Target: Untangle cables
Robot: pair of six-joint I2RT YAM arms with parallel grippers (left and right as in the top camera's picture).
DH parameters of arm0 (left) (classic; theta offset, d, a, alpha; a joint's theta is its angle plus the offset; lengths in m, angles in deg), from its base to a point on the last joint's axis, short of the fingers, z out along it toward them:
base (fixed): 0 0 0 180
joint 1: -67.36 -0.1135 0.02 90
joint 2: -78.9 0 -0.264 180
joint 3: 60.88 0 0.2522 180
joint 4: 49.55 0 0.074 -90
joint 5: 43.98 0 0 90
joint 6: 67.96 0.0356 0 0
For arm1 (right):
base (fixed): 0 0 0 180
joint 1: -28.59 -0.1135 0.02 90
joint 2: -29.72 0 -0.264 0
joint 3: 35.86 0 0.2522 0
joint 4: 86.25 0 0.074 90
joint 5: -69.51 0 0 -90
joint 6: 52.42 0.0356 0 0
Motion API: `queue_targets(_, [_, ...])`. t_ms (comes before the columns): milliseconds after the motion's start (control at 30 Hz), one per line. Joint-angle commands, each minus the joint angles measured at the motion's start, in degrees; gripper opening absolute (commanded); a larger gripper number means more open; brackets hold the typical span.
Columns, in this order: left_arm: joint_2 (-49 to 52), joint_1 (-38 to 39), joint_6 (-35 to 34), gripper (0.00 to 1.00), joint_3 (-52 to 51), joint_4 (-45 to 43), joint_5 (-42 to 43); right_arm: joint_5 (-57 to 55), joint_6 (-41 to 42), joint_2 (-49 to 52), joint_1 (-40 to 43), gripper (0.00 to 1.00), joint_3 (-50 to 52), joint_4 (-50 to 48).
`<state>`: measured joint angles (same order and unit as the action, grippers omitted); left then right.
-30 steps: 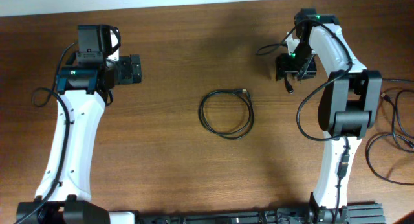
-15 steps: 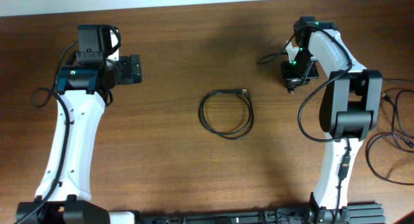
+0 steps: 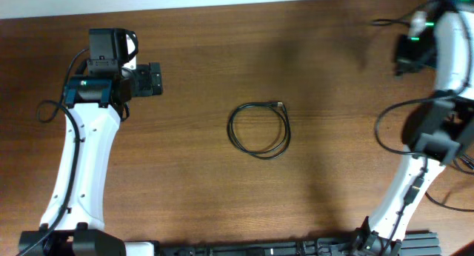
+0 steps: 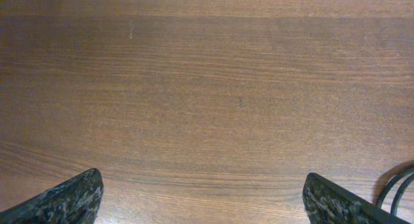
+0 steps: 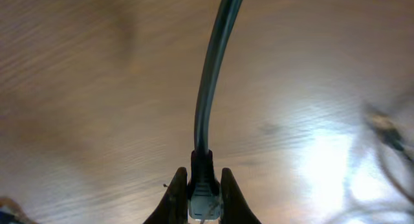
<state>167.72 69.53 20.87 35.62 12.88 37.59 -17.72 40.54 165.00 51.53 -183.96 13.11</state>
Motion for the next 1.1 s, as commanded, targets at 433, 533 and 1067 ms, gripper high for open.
queue_targets(433, [-1.18,-0.11,-0.59,0.99,0.68,0.07,-0.42,1.44,6.82,-0.22,21.29,0.99,-2.45,7.3])
queue_targets(533, [-1.18,-0.09,-0.59,0.99,0.68,0.07,-0.42,8.87,0.0,-0.22,18.36,0.99,-2.43,7.45])
queue_targets(1067, [-1.18,-0.11,-0.59,0.99,0.68,0.09,-0.42,9.99,-2.69,-0.15,-18.18,0.99,-1.51,10.93])
